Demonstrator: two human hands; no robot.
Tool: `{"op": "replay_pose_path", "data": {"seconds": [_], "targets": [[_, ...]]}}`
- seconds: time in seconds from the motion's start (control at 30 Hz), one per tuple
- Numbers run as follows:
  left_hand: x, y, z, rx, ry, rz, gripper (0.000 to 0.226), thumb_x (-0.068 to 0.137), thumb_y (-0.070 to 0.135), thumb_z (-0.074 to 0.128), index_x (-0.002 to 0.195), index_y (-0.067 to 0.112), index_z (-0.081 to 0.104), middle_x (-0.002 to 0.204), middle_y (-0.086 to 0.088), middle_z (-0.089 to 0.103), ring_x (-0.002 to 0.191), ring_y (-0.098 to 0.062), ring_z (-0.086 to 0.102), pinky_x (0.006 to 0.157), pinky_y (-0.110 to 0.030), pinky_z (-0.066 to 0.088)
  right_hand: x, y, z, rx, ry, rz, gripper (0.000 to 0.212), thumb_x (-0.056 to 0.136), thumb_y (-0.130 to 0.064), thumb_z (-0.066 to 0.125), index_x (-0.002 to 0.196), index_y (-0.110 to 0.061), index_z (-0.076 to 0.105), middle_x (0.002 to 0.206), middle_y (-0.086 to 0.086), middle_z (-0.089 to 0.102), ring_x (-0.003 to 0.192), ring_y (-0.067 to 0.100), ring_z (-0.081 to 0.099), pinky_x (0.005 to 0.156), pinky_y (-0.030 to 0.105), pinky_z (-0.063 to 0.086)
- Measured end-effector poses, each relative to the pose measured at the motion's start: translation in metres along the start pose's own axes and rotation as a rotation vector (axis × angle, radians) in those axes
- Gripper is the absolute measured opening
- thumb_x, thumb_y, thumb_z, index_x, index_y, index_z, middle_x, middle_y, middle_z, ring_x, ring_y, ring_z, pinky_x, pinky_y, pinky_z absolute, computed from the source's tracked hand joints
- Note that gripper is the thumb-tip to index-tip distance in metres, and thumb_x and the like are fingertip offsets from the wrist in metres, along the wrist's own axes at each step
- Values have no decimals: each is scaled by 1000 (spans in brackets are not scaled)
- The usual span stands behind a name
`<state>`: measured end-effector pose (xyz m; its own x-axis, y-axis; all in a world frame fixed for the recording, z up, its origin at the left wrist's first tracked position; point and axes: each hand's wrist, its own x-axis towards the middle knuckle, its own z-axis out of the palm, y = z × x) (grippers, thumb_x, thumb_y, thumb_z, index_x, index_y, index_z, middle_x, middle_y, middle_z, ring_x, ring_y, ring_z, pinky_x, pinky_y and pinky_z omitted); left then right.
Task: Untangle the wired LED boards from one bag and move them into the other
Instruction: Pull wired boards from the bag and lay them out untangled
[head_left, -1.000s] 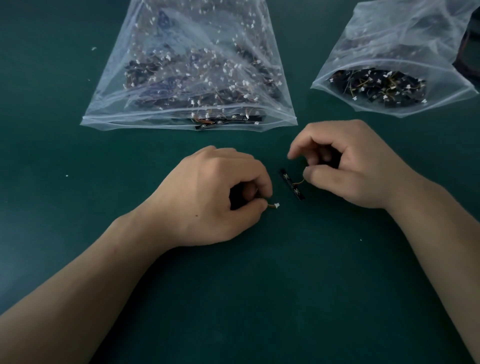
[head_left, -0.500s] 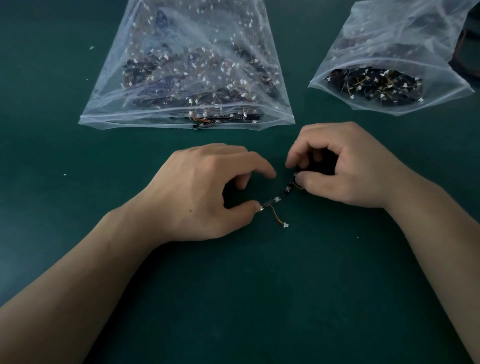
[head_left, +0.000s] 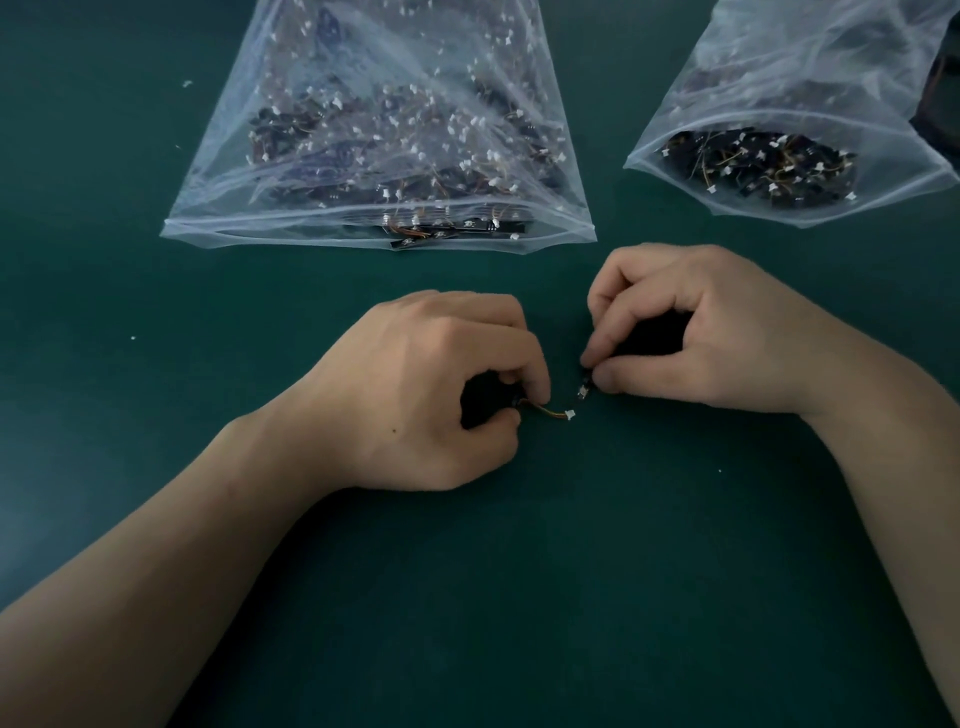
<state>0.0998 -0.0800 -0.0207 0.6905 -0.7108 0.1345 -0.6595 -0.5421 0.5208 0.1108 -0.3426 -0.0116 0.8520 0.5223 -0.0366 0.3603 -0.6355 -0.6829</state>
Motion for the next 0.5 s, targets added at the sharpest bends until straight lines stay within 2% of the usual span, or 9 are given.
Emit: {"op": "replay_pose_path", "data": {"seconds": [0.13, 0.23, 0.37, 0.43, 0.5], "targets": [[-1, 1, 4, 11, 12, 37, 9, 79, 21, 65, 84, 27, 70, 83, 12, 63, 80, -13, 58, 74, -39, 50, -3, -2, -5, -6, -105, 14, 17, 70, -45, 90, 83, -46, 79, 107, -15, 63, 111, 14, 58, 91, 17, 39], [0, 3, 10, 14, 40, 53, 7, 84, 20, 67, 82, 26, 68, 78, 11, 61, 76, -13, 56, 71, -39, 49, -5, -2, -6, 1, -82, 30, 36, 67, -48, 94, 97, -45, 75, 109, -16, 66, 108, 14, 57, 88, 15, 39], [0, 4, 12, -109, 86, 49, 8, 89, 20, 69, 89, 27, 73, 80, 13, 64, 76, -13, 61, 65, -38, 51, -6, -3, -5, 23, -15, 35, 30, 70, -53, 91, 88, -38, 73, 105, -13, 69, 103, 15, 61, 82, 17, 39], [-1, 6, 14, -157, 103, 50, 8, 90, 20, 71, 91, 26, 75, 81, 14, 65, 76, -12, 62, 62, -38, 51, -5, -4, -4, 15, -18, 32, 21, 69, -48, 88, 80, -35, 75, 103, -14, 67, 103, 12, 62, 84, 15, 40], [-1, 8, 16, -103, 99, 57, 7, 92, 24, 71, 93, 28, 76, 82, 14, 65, 77, -8, 59, 64, -39, 52, -4, -5, -3, -7, -38, 28, 17, 69, -49, 87, 75, -37, 77, 103, -15, 65, 105, 10, 61, 88, 15, 39]]}}
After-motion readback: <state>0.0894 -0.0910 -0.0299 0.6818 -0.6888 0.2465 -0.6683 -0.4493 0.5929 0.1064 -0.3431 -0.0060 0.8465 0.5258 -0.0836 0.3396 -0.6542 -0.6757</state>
